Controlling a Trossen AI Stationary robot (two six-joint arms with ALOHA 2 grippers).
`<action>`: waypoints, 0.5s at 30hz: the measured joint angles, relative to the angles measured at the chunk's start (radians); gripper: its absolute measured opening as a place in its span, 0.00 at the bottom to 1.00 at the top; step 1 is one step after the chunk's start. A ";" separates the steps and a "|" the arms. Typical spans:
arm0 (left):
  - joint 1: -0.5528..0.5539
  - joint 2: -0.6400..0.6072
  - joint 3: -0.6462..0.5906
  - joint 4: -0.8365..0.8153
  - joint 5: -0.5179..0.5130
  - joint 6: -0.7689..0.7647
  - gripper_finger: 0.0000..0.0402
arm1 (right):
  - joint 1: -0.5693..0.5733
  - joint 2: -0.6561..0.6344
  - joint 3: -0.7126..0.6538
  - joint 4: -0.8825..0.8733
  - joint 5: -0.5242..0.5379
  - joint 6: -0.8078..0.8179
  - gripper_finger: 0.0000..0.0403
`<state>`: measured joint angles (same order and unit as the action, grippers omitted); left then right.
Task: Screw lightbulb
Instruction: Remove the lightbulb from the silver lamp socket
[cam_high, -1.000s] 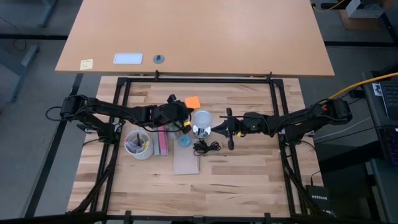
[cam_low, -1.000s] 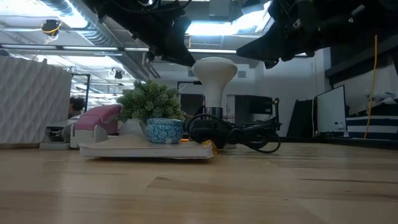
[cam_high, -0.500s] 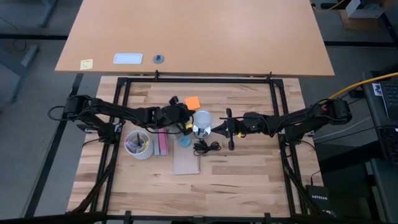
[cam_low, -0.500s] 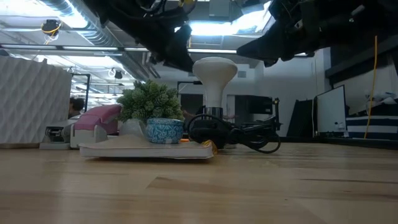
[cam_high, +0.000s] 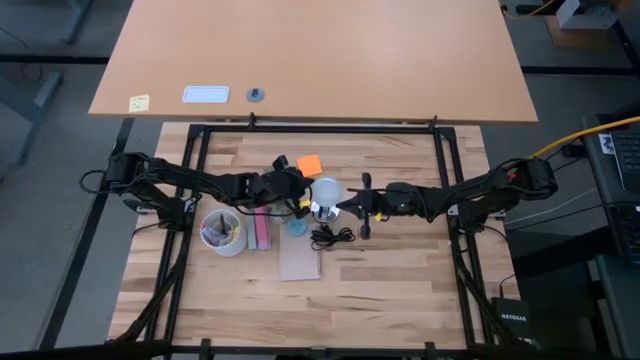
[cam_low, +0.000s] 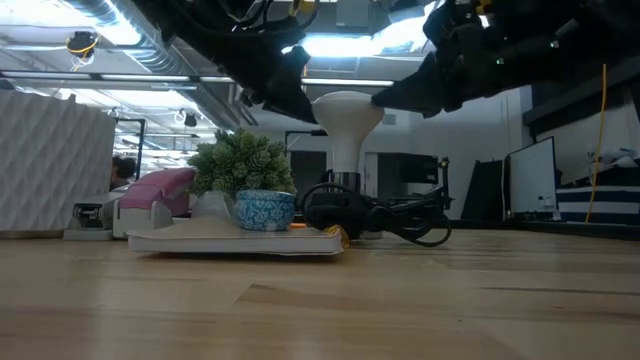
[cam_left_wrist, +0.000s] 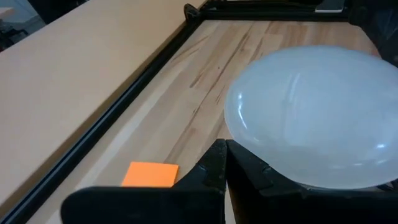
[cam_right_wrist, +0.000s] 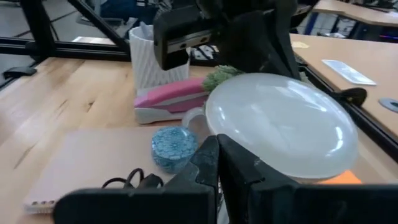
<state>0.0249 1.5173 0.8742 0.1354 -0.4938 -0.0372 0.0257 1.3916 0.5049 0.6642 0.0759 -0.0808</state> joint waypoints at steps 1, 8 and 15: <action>-0.001 0.000 0.000 0.000 0.000 0.000 0.00 | 0.000 -0.001 0.000 0.000 0.010 0.001 0.03; -0.011 0.000 0.000 -0.002 -0.012 0.000 0.00 | 0.002 -0.001 0.000 -0.012 0.083 0.051 0.03; -0.037 0.000 0.000 -0.010 -0.027 -0.017 0.00 | 0.003 -0.002 0.000 -0.019 0.119 0.055 0.03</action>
<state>-0.0121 1.5171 0.8742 0.1256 -0.5205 -0.0541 0.0284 1.3895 0.5049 0.6456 0.1953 -0.0257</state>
